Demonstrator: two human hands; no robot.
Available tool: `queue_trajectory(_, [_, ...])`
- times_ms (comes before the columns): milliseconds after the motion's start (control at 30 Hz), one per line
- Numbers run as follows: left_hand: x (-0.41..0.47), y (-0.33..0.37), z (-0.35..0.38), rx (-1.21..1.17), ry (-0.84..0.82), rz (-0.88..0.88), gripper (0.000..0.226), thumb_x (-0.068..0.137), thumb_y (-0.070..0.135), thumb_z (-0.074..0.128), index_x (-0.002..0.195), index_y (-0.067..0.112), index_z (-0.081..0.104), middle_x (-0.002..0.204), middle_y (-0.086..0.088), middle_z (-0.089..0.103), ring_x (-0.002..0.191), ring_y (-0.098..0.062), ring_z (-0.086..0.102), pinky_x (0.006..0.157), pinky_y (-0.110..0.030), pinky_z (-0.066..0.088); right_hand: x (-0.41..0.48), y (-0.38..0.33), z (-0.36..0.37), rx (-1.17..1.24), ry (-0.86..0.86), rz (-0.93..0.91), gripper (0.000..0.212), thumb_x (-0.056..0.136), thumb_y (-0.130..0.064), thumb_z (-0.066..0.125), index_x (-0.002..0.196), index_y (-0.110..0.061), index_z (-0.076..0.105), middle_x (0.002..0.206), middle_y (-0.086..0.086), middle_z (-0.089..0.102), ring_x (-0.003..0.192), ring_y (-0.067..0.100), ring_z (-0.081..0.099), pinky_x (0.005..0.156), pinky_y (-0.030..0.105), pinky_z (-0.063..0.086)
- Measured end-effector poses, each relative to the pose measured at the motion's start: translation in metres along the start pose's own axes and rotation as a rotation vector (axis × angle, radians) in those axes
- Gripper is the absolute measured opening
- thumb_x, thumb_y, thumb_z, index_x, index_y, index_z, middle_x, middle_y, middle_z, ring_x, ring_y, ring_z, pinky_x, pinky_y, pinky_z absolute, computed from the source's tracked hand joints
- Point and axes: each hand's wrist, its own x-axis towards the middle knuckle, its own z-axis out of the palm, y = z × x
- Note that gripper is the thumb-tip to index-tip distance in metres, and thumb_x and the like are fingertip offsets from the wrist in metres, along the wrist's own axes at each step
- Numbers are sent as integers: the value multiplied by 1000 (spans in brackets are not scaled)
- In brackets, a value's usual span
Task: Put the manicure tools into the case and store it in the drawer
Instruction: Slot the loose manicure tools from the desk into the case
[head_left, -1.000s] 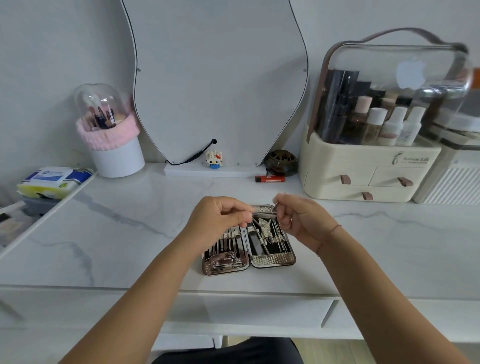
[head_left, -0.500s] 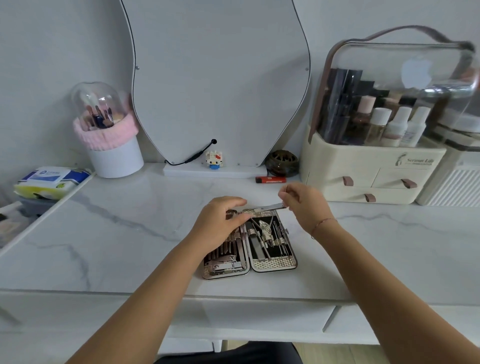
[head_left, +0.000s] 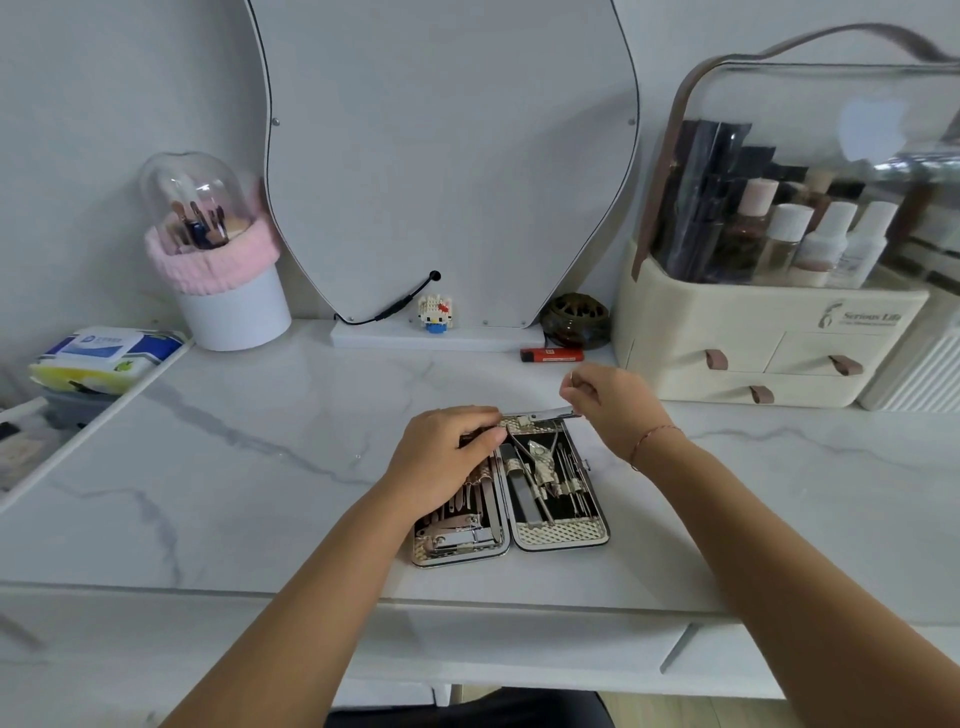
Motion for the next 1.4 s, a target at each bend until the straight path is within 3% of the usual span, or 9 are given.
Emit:
queue_trajectory(267, [1, -3, 1, -2, 8, -3, 36, 92, 42, 52, 124, 27, 62, 130, 12, 58, 125, -4, 48, 110, -33, 34, 8, -13, -3, -282, -113, -64, 20, 96, -17, 42, 98, -8, 60, 97, 9, 62, 85, 23, 55, 73, 31, 44])
queue_trajectory(400, [1, 0, 1, -6, 2, -10, 36, 93, 42, 51, 124, 27, 62, 129, 11, 59, 124, -4, 49, 108, -33, 36, 8, -17, -4, -264, -146, -60, 19, 95, -19, 43, 93, -10, 60, 93, 7, 61, 81, 20, 52, 71, 30, 43])
queue_trajectory(567, [3, 16, -11, -131, -93, -107, 49, 90, 56, 40, 123, 26, 61, 130, 8, 59, 117, -5, 51, 96, -24, 35, -2, -17, -5, -37, -59, -96, 17, 92, -22, 53, 90, -11, 65, 90, 4, 67, 85, 20, 59, 78, 34, 50])
queue_trajectory(800, [19, 36, -12, -149, -18, -138, 53, 88, 55, 50, 95, 7, 71, 100, -17, 70, 95, -30, 64, 86, -41, 48, -13, -27, -5, 86, -12, -201, 14, 91, -21, 56, 87, -12, 65, 79, 1, 66, 74, 14, 58, 70, 27, 47])
queue_trajectory(900, [19, 32, -9, -130, -21, -158, 32, 90, 42, 56, 93, 16, 74, 89, -2, 72, 80, -17, 65, 76, -33, 49, -16, -24, -7, 342, -21, -83, 12, 93, -20, 52, 86, -18, 62, 71, -5, 63, 65, 5, 57, 66, 18, 48])
queue_trajectory(1000, [16, 27, -7, -112, -30, -161, 29, 92, 37, 54, 89, 15, 72, 66, 3, 59, 43, -1, 45, 47, -18, 34, -15, -20, -10, 769, 26, 96, 18, 95, -13, 48, 87, -14, 64, 69, 1, 62, 59, 6, 53, 63, 18, 47])
queue_trajectory(1067, [16, 26, -5, -136, -22, -160, 32, 94, 41, 49, 88, 17, 70, 71, 3, 61, 52, 0, 51, 54, -20, 39, -15, -16, -11, 966, 38, 179, 20, 96, -9, 46, 87, -10, 63, 69, 5, 60, 59, 10, 50, 64, 21, 44])
queue_trajectory(1167, [17, 27, -4, -204, -45, -148, 40, 92, 54, 42, 97, 24, 68, 101, 8, 66, 95, -8, 58, 83, -31, 43, -16, -10, -7, 1063, 17, 263, 18, 96, -7, 46, 90, -6, 63, 71, 7, 60, 62, 12, 50, 67, 22, 43])
queue_trajectory(1400, [26, 19, 2, -125, -55, -122, 37, 87, 56, 49, 109, 31, 65, 115, 13, 63, 112, -10, 55, 98, -40, 43, -8, -2, -3, 1123, 113, 501, 18, 95, -6, 45, 90, -3, 63, 67, 8, 59, 52, 7, 49, 55, 16, 42])
